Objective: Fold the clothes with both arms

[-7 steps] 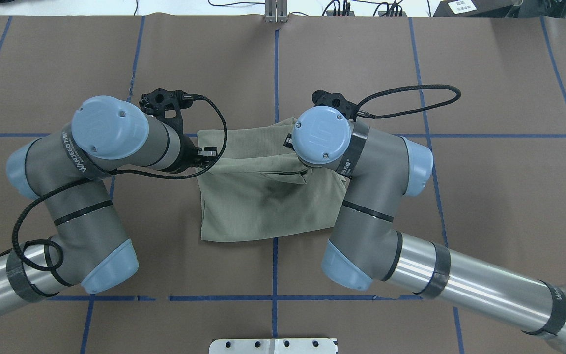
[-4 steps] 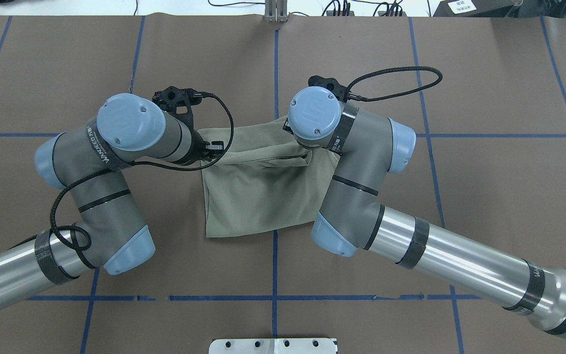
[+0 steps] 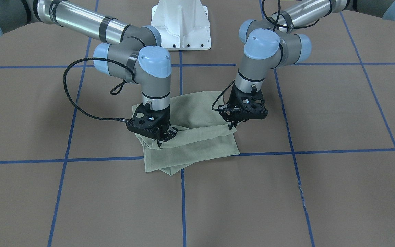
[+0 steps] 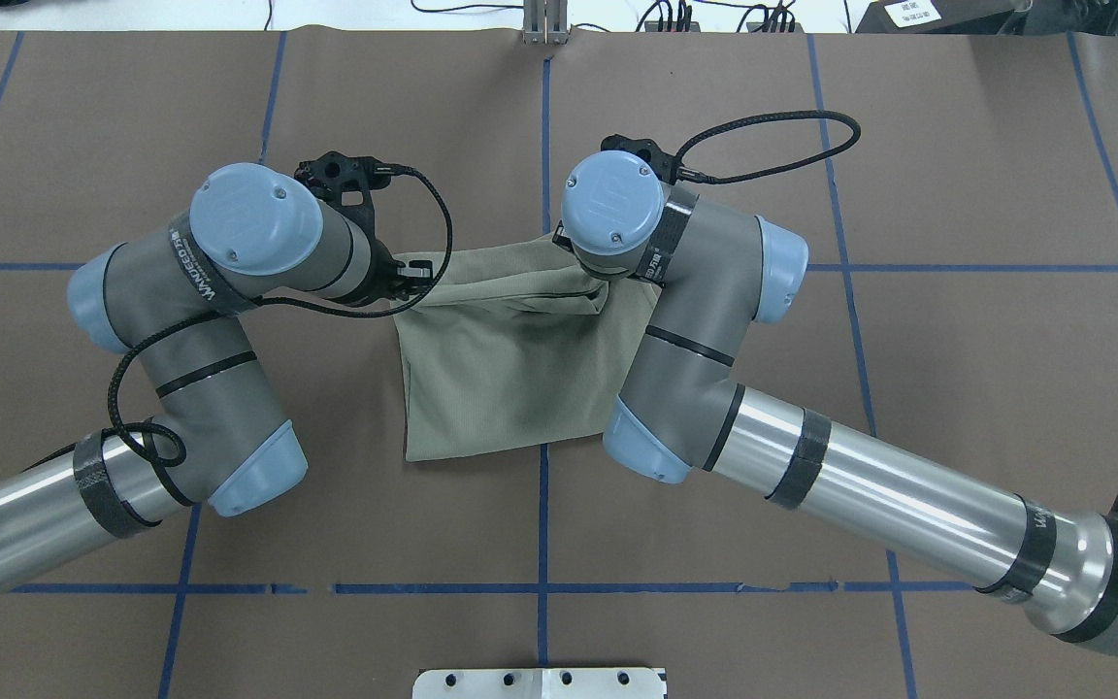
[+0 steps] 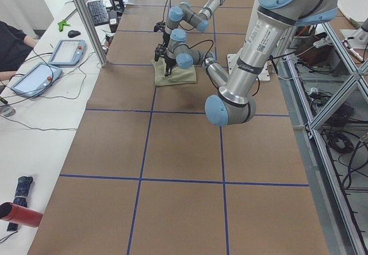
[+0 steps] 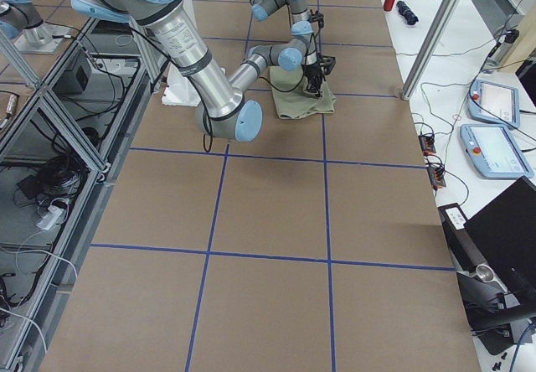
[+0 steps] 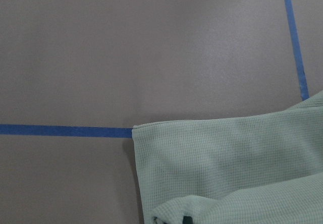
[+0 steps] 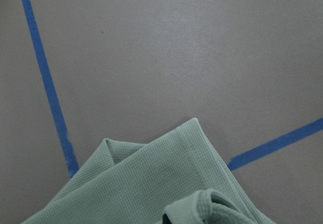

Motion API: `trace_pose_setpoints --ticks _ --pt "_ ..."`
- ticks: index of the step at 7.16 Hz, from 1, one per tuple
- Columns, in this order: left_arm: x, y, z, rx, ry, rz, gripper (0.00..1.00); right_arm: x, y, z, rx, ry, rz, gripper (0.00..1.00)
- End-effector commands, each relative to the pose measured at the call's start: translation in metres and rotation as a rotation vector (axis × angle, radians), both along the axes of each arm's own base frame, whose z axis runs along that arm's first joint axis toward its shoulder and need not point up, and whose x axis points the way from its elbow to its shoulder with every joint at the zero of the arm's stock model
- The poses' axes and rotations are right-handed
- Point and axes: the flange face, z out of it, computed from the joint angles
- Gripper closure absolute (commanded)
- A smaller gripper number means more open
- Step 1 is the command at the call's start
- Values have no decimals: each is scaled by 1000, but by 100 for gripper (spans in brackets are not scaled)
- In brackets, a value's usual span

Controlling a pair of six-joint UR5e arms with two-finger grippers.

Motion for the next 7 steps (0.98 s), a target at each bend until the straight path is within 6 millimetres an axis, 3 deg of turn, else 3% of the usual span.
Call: trace_pose_setpoints --ticks 1,2,3,4,6,7 --pt "-11 -12 -5 59 -4 24 0 7 -26 -20 24 -17 -52 0" --pt "-35 -28 -2 114 -16 88 0 26 -37 -33 -33 -69 -125 0" --pt "-62 -46 0 147 -13 139 0 28 -33 -39 -25 -83 -149 0" --pt "-67 -47 8 147 -21 150 0 28 -29 -36 -21 -80 -148 0" --pt "-67 -46 11 139 -20 147 0 -36 28 -10 41 21 -171 0" --pt "-66 -46 12 134 -19 146 0 -40 28 -1 56 50 -209 0"
